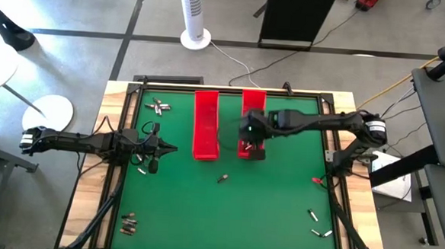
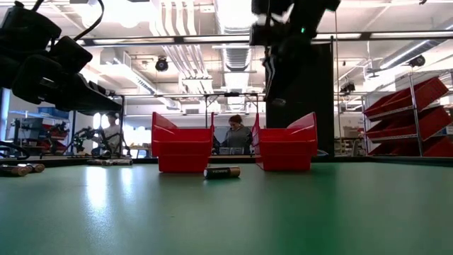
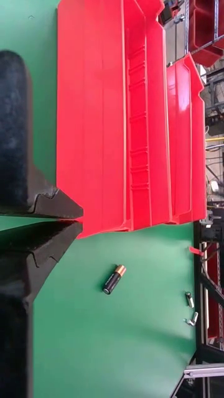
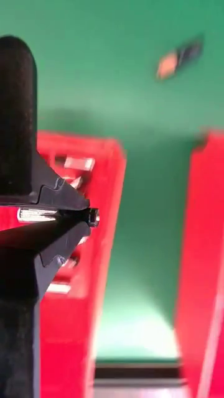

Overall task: Sort batteries
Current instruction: Put the silver battery into the right red bin

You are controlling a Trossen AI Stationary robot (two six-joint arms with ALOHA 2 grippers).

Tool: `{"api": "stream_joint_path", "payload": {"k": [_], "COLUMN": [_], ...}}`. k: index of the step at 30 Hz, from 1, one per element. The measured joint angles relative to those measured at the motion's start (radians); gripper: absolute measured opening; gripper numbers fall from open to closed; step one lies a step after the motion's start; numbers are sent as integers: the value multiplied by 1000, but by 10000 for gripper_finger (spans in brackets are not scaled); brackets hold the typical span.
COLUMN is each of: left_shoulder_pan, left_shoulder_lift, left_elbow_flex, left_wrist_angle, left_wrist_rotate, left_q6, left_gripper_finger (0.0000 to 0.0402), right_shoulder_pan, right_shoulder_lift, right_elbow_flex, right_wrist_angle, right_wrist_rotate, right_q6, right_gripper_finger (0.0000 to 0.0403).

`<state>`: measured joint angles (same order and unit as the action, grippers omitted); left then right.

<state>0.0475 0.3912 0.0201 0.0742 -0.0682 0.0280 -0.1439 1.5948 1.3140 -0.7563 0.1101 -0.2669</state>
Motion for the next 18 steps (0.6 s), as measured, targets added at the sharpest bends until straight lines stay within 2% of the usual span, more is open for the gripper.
{"api": "stream_joint_path", "payload": {"k": [7, 18], "left_shoulder_pan": [0, 0], "left_shoulder_lift": [0, 0], "left_elbow_flex": [0, 0], "left_wrist_angle": [0, 0], "left_wrist_rotate": [0, 0], "left_q6": [0, 0], "left_gripper_finger": [0, 0], "right_shoulder_pan": [-155, -272], "right_shoulder_lift": [90, 287], "right_elbow_flex": [-8, 23], "right_wrist_angle": [38, 65], "right_wrist_rotate": [-2, -9], "right_q6": [-41, -129], "right_gripper_finger": [22, 22]}}
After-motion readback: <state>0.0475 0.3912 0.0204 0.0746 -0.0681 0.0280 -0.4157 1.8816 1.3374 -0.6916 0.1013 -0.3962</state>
